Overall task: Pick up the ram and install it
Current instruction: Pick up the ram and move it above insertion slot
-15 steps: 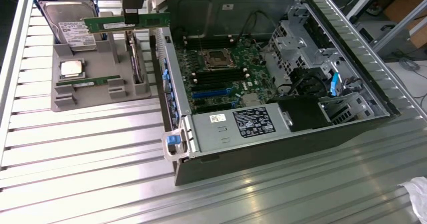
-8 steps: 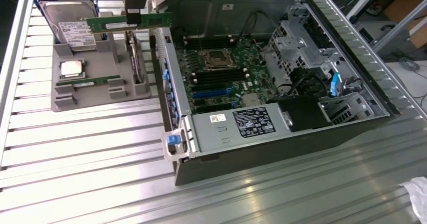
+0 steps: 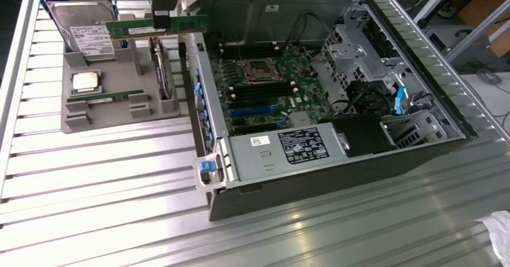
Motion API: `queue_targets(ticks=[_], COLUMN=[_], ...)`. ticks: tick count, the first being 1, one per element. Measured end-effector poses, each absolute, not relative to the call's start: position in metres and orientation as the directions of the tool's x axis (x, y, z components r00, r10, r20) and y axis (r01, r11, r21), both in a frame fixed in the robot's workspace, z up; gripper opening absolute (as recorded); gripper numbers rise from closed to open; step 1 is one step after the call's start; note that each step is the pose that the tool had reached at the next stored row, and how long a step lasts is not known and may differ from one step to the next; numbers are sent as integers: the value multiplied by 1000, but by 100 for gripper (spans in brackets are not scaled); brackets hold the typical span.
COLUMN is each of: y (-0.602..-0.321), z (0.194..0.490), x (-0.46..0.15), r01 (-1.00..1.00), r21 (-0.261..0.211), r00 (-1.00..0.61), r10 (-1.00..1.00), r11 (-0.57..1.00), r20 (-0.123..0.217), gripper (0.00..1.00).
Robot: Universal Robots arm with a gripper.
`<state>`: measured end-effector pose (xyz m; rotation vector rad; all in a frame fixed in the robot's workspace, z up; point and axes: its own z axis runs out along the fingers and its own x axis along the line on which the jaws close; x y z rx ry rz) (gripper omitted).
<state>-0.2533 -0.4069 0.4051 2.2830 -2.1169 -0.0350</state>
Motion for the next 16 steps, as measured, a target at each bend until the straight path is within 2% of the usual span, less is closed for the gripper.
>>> queue_targets(ticks=[16], y=[-407], z=[405], x=[-242], r01=[-997], r21=[36], r00=[75], r10=[-997], r11=[-75], r20=[3], gripper=[13])
